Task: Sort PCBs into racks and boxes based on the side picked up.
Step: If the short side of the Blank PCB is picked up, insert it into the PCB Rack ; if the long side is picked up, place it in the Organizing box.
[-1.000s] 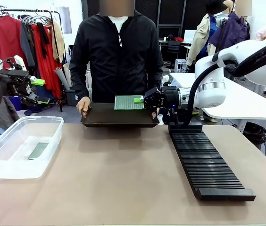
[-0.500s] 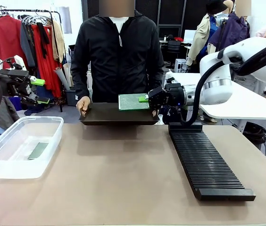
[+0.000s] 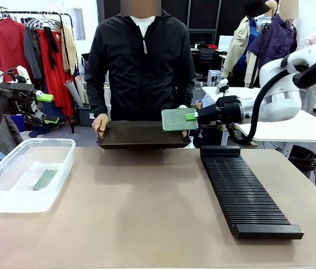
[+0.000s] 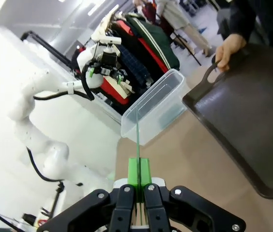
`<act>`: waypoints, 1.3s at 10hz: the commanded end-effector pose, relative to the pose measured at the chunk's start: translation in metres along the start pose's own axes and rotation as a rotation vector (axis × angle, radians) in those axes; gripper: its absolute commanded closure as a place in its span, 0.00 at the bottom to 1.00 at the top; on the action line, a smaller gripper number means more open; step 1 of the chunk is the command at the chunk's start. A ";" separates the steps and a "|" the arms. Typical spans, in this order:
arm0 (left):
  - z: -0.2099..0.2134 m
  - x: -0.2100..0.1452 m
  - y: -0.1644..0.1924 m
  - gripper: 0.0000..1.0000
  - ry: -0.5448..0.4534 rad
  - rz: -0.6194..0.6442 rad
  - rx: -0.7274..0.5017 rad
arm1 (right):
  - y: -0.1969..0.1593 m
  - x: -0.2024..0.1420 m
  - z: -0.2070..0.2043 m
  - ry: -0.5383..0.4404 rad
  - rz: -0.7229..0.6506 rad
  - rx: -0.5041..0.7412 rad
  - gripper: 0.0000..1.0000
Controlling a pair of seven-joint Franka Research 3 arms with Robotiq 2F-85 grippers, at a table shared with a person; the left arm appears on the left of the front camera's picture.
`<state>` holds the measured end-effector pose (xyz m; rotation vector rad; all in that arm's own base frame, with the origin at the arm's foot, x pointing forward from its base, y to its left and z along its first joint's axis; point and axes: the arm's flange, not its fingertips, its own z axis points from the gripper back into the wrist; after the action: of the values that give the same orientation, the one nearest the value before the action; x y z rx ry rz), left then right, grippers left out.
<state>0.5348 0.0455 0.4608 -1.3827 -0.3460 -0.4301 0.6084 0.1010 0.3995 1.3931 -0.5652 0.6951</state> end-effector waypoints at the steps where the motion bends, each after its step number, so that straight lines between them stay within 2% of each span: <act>1: 0.001 0.000 -0.002 0.00 -0.009 -0.004 -0.002 | 0.010 -0.019 0.019 0.020 0.107 -0.010 1.00; 3: 0.001 0.000 -0.002 0.00 -0.009 -0.004 -0.002 | 0.008 -0.028 0.050 0.027 0.188 -0.072 1.00; 7: 0.001 0.000 -0.002 0.00 -0.009 -0.004 -0.002 | -0.006 -0.051 0.112 -0.002 0.245 -0.125 1.00; 9: 0.001 0.000 -0.002 0.00 -0.009 -0.004 -0.002 | -0.013 -0.064 0.137 -0.046 0.274 -0.101 1.00; 13: 0.001 0.000 -0.002 0.00 -0.009 -0.004 -0.002 | -0.040 -0.086 0.172 -0.047 0.274 -0.127 1.00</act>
<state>0.5348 0.0456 0.4608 -1.3827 -0.3462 -0.4300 0.5814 -0.0722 0.3300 1.2350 -0.8255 0.7961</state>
